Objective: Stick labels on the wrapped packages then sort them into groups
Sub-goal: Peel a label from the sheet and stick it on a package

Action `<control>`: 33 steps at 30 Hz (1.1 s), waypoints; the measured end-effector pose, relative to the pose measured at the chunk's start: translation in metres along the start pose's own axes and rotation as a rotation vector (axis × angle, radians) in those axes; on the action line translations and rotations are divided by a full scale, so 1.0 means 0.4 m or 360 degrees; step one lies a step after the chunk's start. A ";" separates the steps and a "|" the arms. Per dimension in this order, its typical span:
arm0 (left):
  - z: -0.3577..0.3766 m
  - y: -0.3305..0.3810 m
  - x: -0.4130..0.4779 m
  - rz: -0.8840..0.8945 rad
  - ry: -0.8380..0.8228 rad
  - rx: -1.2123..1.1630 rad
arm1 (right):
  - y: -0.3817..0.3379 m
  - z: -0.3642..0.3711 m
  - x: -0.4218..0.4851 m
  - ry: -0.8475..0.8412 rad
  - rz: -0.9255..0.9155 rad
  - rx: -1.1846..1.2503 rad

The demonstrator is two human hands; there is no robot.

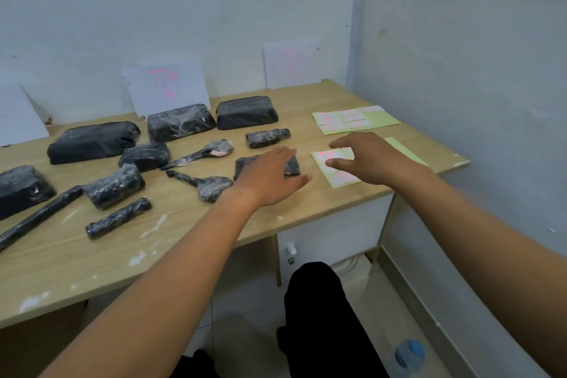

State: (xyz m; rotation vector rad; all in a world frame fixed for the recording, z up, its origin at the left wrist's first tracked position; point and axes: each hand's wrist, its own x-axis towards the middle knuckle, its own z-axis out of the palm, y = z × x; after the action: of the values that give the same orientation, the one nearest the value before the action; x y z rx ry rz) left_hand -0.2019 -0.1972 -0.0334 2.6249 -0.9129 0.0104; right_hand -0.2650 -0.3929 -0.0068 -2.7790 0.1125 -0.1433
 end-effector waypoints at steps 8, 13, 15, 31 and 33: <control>0.094 0.031 0.077 0.0104 -0.0157 0.0010 | 0.093 0.054 0.004 -0.0046 0.0097 0.0035; 0.122 0.025 0.104 0.0308 -0.0181 0.0032 | 0.099 0.089 0.016 -0.0008 0.0059 0.0016; 0.134 0.019 0.113 0.0393 -0.0182 0.0071 | 0.102 0.100 0.021 0.0021 0.0044 -0.0031; 0.186 -0.008 0.107 0.0455 0.0023 0.0020 | 0.048 0.155 0.051 0.0285 0.0390 -0.0063; 0.185 -0.008 0.108 0.0437 0.0034 -0.0025 | 0.043 0.155 0.056 0.0257 0.0440 -0.0068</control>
State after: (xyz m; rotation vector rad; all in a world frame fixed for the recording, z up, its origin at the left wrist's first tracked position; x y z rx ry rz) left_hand -0.1737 -0.2456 -0.0984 2.4595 -1.2527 0.1003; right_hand -0.2368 -0.3896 -0.0687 -2.7560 0.5425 -0.2966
